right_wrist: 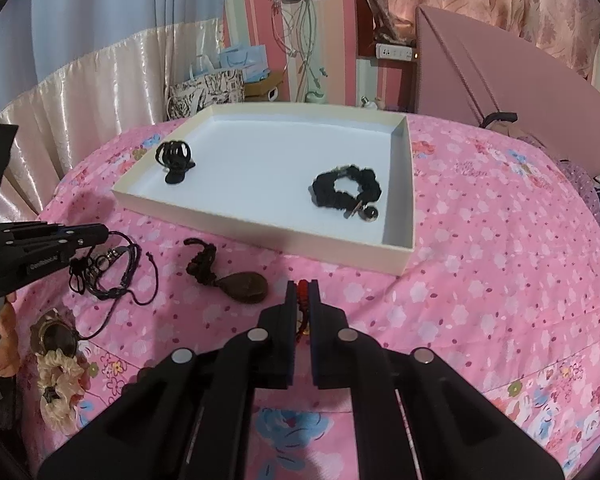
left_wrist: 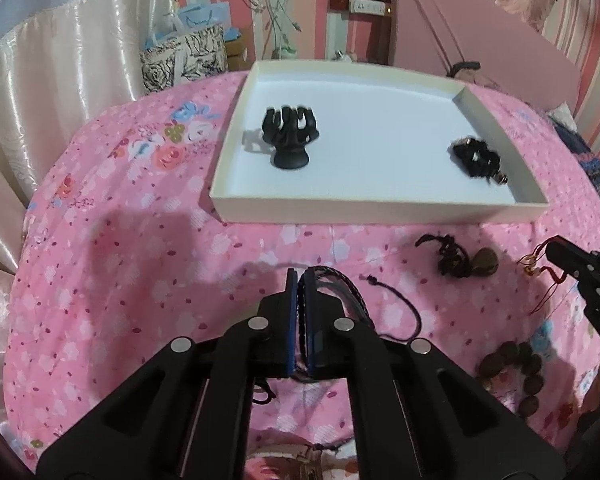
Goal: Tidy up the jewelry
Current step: 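Lift the black cord bracelets with the left tool while the right tool holds the red tassel, then carry both items over the tray and open both tools to drop them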
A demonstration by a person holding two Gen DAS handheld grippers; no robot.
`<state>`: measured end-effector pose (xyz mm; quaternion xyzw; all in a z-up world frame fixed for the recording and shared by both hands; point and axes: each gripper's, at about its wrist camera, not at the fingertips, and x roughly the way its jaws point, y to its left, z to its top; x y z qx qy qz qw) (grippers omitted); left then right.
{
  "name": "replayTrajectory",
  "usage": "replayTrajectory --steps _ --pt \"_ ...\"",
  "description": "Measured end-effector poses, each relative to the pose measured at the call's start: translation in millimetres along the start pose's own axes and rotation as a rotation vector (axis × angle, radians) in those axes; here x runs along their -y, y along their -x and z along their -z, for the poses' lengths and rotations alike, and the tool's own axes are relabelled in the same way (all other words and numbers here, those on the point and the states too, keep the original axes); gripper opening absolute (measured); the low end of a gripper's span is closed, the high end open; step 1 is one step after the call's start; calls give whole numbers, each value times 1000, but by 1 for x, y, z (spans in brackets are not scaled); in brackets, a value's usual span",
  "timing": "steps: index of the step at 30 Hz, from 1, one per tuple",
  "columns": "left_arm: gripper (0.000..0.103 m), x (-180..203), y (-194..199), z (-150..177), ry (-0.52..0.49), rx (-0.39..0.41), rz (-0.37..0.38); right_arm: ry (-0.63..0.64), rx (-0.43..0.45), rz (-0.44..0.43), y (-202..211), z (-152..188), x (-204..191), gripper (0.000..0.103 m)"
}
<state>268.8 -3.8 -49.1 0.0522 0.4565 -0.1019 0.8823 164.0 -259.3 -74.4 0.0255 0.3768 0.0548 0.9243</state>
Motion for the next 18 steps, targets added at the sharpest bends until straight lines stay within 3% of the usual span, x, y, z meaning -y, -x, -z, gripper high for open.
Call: replayTrajectory --steps 11,18 --pt "1 4 51 -45 27 110 44 24 97 11 33 -53 -9 5" --pt "1 -9 55 -85 65 166 43 -28 131 -11 22 -95 -3 5"
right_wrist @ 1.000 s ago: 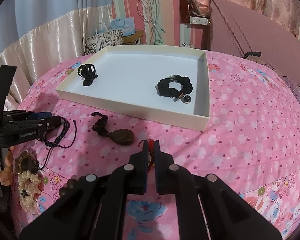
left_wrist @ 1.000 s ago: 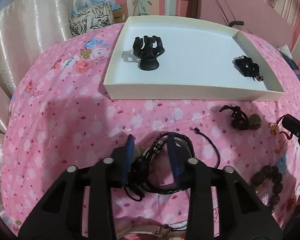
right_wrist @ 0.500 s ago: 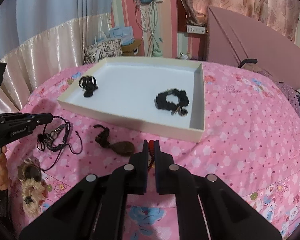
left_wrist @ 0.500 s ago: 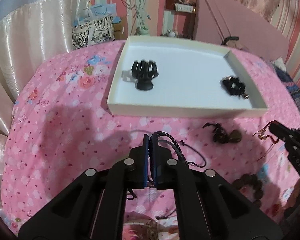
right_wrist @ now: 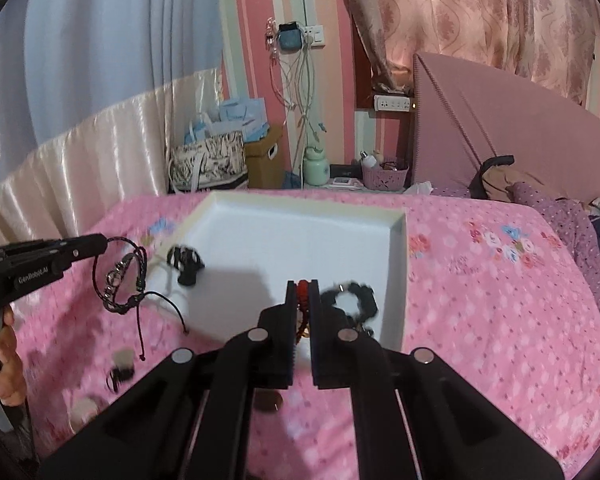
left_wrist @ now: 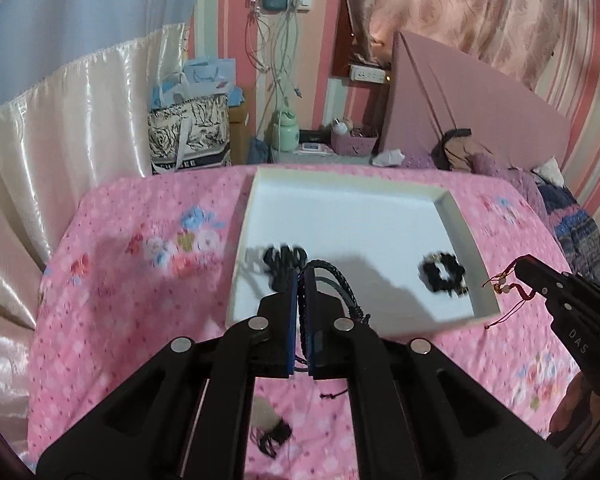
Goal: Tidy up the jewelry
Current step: 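Carry both items over the tray and open both tools to drop them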
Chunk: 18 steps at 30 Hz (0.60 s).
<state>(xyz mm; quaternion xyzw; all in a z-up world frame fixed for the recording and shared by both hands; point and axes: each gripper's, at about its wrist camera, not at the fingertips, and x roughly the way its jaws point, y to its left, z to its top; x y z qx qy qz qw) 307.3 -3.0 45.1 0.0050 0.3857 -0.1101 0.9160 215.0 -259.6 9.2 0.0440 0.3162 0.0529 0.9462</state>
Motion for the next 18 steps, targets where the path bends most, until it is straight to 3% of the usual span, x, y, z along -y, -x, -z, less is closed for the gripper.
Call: replayTrajectory --steps 6,14,18 --pt "1 -10 -23 -5 16 28 2 -3 23 8 -22 -13 -4 5" --pt "1 -5 -69 6 -20 -51 -27 9 4 14 -56 -6 0 5" --pt "1 0 -67 0 -17 -41 -17 -5 -6 6 -63 -11 3 5"
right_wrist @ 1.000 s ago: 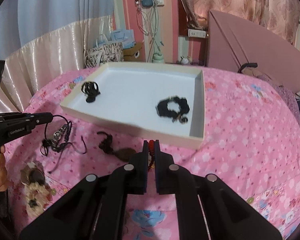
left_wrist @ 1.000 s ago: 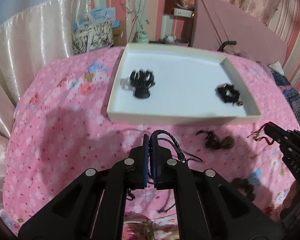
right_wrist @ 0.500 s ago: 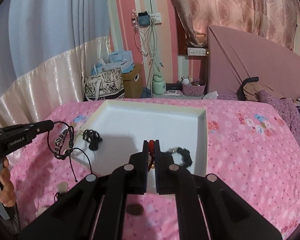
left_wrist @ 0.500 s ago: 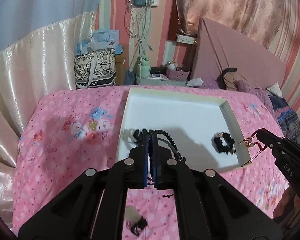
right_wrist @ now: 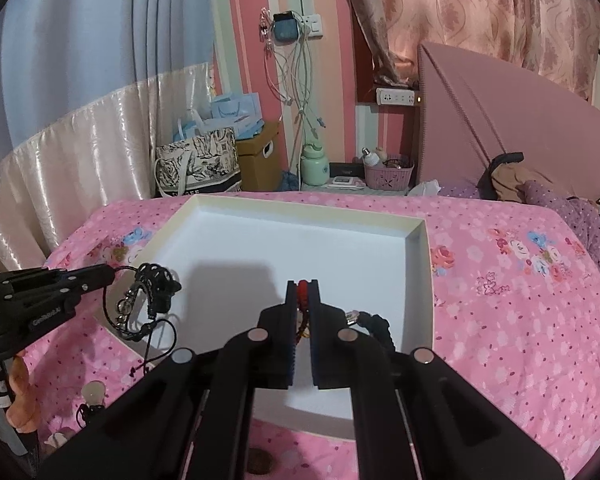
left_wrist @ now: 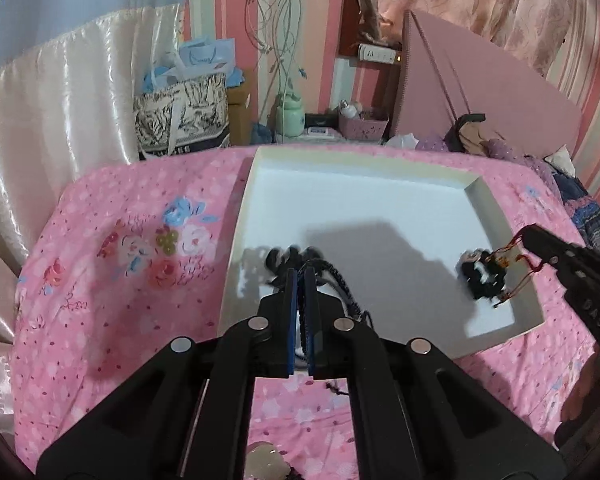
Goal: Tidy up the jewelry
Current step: 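Carry both items over the tray and open both tools to drop them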
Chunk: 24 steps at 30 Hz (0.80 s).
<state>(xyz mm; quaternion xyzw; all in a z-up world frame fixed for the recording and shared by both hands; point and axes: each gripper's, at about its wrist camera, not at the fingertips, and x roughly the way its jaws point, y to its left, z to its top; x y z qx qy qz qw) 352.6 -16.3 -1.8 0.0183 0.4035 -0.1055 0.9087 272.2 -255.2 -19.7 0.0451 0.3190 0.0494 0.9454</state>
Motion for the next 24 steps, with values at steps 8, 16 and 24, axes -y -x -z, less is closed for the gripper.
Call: replayTrajectory --steps 8,16,24 --pt "1 40 -1 -48 -16 35 61 5 -10 19 -23 -30 0 5" --pt "1 62 -61 -57 -66 -57 43 -2 -116 91 -78 -35 21 5" --pt "1 56 -95 -42 -65 -130 5 -17 -215 115 -109 -14 33 5"
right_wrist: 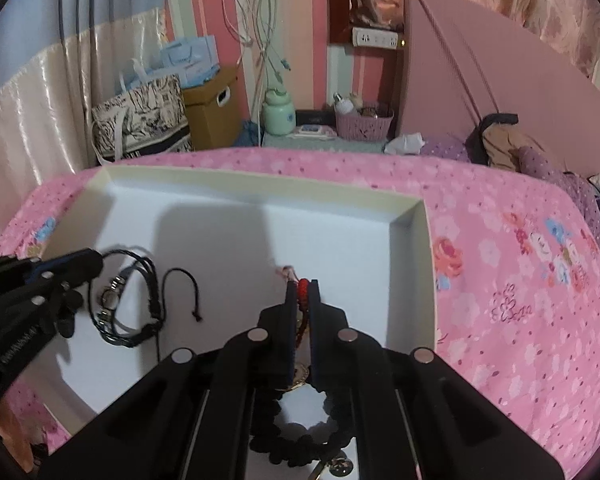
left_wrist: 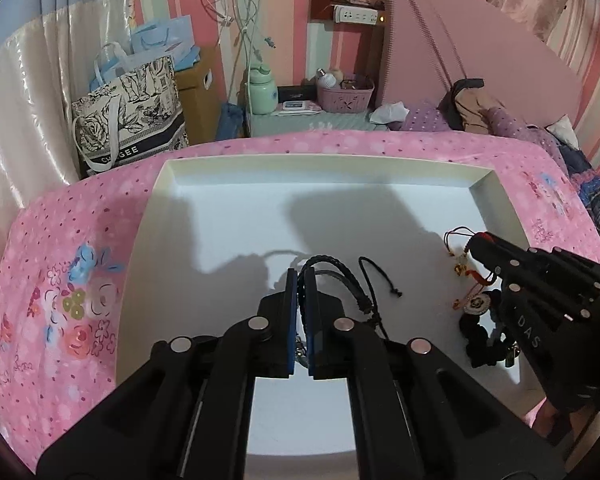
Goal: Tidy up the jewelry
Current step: 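Carry both items over the tray and open both tools to drop them, then withdraw both open tools from the tray toward the remaining jewelry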
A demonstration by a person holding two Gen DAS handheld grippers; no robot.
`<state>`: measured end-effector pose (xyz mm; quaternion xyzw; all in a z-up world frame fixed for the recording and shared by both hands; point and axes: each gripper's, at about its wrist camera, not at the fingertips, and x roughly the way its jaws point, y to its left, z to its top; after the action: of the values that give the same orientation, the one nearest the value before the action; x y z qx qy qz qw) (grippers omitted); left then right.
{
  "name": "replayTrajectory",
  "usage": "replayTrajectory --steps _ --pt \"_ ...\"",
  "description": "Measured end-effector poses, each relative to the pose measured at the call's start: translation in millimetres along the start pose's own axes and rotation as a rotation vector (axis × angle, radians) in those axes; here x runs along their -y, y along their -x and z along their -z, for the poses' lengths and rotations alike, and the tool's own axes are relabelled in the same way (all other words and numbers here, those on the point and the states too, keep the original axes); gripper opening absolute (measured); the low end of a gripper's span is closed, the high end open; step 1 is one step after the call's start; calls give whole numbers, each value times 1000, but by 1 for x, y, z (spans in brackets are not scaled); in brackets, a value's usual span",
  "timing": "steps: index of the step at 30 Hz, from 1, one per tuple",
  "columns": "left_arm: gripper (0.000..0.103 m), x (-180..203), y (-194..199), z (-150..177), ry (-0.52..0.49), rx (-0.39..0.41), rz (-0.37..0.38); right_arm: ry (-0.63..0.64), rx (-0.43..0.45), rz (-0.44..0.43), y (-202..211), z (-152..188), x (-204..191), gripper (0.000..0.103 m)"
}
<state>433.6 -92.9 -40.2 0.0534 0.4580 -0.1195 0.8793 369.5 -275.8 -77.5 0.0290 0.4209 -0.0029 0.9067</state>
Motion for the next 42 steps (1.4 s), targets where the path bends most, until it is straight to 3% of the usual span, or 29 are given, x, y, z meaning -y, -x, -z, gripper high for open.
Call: replayTrajectory --steps 5,8,10,11,12,16,18,21,23,28,35,42 --pt "1 -2 2 2 -2 0 -15 -12 -38 -3 -12 6 2 8" --pt "7 -3 8 4 -5 -3 -23 -31 -45 -10 -12 8 6 8" --pt "20 -3 17 5 -7 4 -30 -43 -46 -15 -8 7 7 26" --pt "32 -3 24 5 -10 15 -37 -47 -34 -12 -2 7 8 43" --pt "42 -3 32 6 -14 30 -43 -48 -22 -11 3 7 8 44" --pt "57 -5 73 8 -21 89 -48 -35 31 -21 39 7 5 46" --pt "70 -11 97 13 -13 118 -48 -19 65 -19 62 10 2 56" --pt "88 -21 135 30 -10 167 -53 3 121 -17 101 21 -2 59" --pt "92 -29 152 46 1 190 -65 13 145 -31 123 34 -5 70" --pt "94 -47 162 87 41 158 -61 69 149 -56 147 71 -21 70" --pt "95 -66 135 147 79 62 -57 76 131 -96 142 110 -33 70" --pt "95 -77 124 169 86 46 -60 84 121 -96 127 127 -42 70"
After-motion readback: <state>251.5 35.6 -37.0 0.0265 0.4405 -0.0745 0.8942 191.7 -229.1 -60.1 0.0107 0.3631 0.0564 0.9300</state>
